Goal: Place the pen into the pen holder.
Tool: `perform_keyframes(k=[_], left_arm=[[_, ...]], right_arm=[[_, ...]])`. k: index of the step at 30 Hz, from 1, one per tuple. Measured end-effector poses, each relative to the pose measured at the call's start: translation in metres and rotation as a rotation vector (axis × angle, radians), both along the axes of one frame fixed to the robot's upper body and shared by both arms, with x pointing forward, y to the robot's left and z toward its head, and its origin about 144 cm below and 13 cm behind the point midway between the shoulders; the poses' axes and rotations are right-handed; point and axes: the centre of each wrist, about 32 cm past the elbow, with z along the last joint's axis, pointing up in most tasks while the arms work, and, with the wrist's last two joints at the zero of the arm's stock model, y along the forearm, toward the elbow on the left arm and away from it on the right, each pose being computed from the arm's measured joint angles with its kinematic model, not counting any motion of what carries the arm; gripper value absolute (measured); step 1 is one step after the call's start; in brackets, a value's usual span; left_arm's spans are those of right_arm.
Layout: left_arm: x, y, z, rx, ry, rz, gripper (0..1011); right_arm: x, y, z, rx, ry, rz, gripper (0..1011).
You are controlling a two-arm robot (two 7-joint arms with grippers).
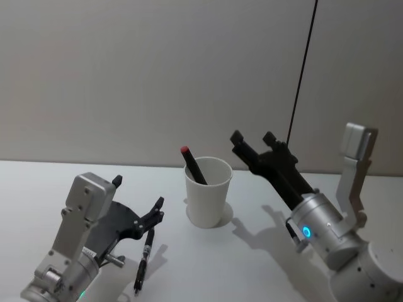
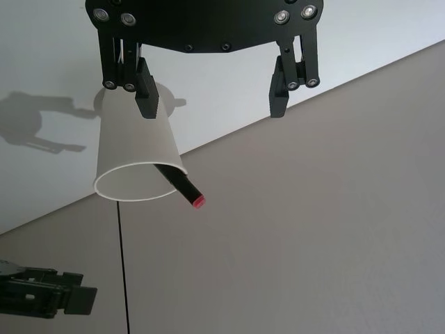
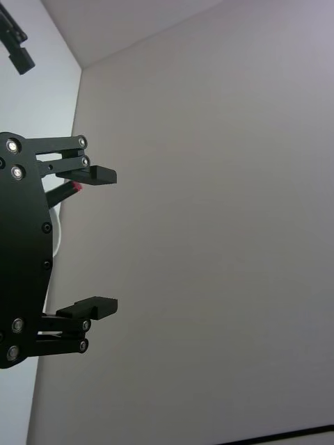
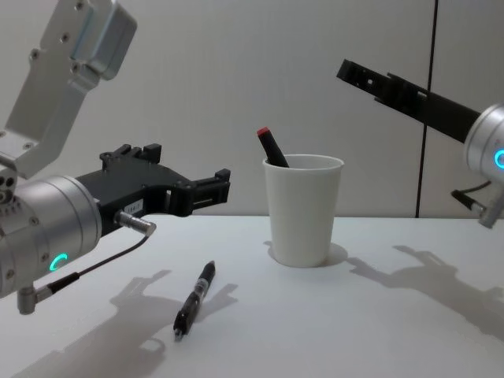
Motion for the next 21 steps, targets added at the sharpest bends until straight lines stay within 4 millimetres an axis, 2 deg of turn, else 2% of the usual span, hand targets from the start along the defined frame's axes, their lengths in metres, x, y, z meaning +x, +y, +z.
perform_keyframes(k=[21], left_arm=[[0.0,0.0,0.0,0.0,0.0,0.0,1002]], right_arm=[[-0.054,-0.022,-0.018,-0.194,0.032,-0.115,1001]])
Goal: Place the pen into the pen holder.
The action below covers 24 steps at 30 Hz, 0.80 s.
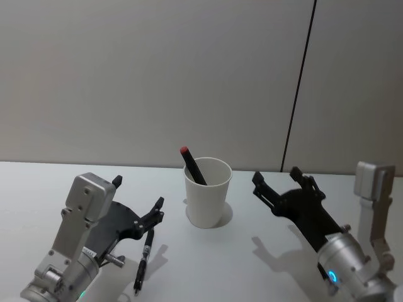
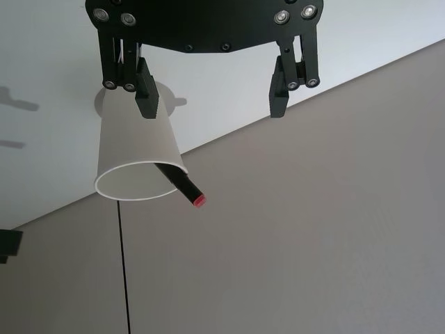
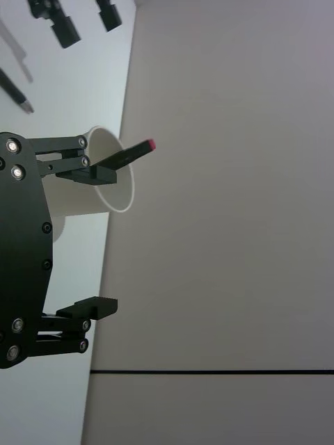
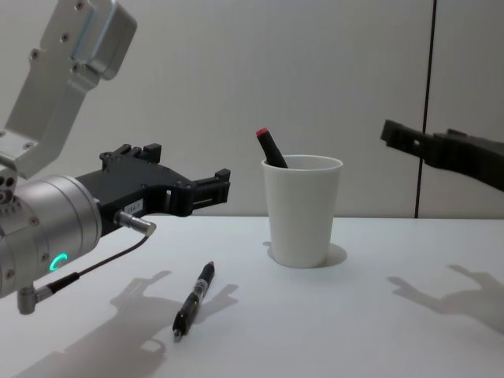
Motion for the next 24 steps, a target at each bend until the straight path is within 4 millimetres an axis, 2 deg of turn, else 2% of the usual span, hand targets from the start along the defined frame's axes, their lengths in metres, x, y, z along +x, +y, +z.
perform_keyframes(k=[14,24], left_arm=[[0.0,0.0,0.0,0.0,0.0,0.0,1002],[0.0,0.0,0.0,0.0,0.0,0.0,1002]], right_arm=[[-0.043,-0.01,-0.006,-0.142,0.009,-0.069,1001],[-0.061,-0.012,-0.006,-0.199,0.007,-0.095,1001]])
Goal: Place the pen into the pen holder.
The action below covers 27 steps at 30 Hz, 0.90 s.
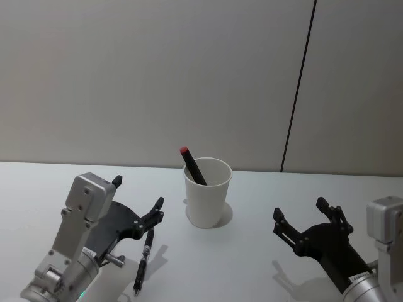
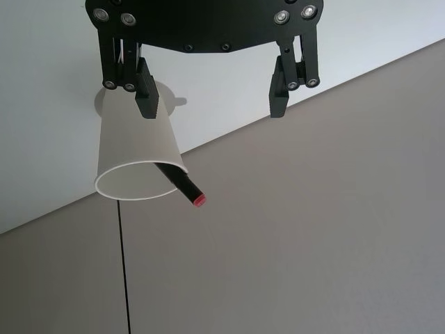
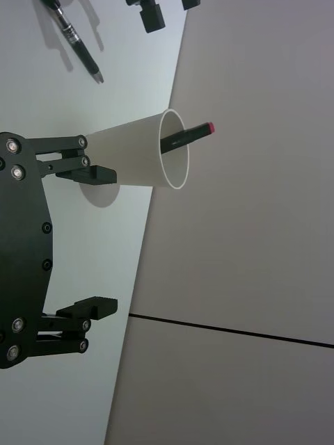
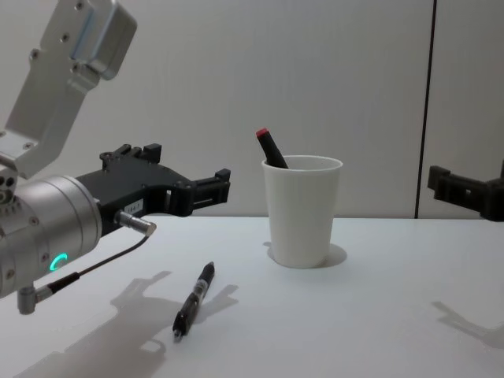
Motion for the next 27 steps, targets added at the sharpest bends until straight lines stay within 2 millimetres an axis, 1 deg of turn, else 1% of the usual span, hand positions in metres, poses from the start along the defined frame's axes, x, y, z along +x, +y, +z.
perform_keyframes(k=[19,27], left_arm=[[-0.0002,0.0004,0.0006,-0.003,0.005,-0.003,1002],[-0.0042,0.0027,0.0046,-0.019,0.063,-0.018,1001]], right_arm=[[-0.0022,-0.0006,0.0001,-0.008,-0.001,-0.004,1001],[-0.0022,-0.0006,0.0001,-0.008,-0.001,-0.004,1001]])
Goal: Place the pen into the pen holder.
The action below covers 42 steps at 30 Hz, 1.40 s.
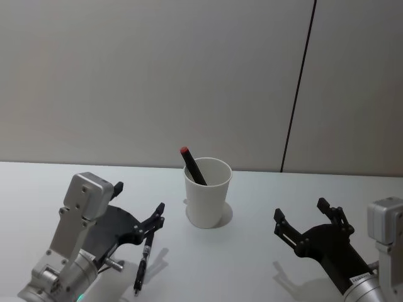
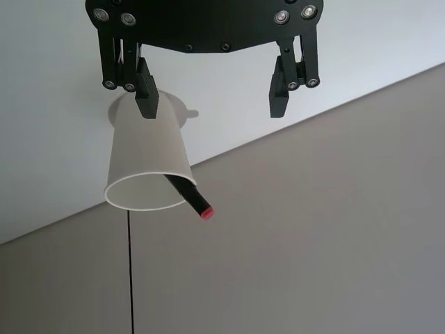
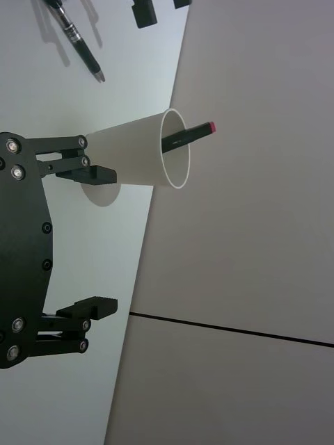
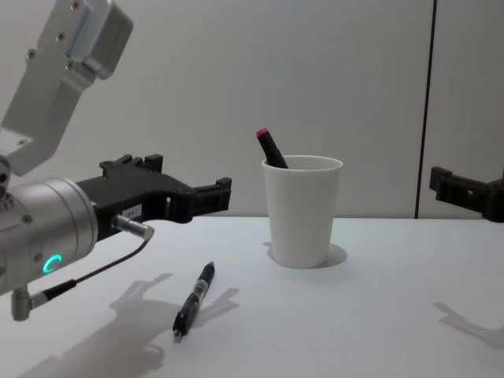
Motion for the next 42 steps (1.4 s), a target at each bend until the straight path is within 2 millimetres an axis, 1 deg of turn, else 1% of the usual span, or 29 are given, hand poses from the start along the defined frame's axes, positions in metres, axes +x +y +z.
perform_keyframes(k=[9,22,31,42], left_arm=[[-0.01,0.001,0.005,-0.012,0.089,-0.013,1002],[-0.024,-0.004,0.011,-0.016,0.234,-0.02,1002],[-0.025,-0.008,0.015,-0.014,0.312,-0.013,1002],[-0.022,-0.012,0.021,-0.021,0.402,-0.002,1002]], right_arm=[[0.0,0.0,0.0,0.0,0.0,0.0,1001],[0.0,0.0,0.0,0.0,0.0,0.0,1001],[0.0,0.0,0.0,0.0,0.0,0.0,1001],[0.0,0.0,0.0,0.0,0.0,0.0,1001]])
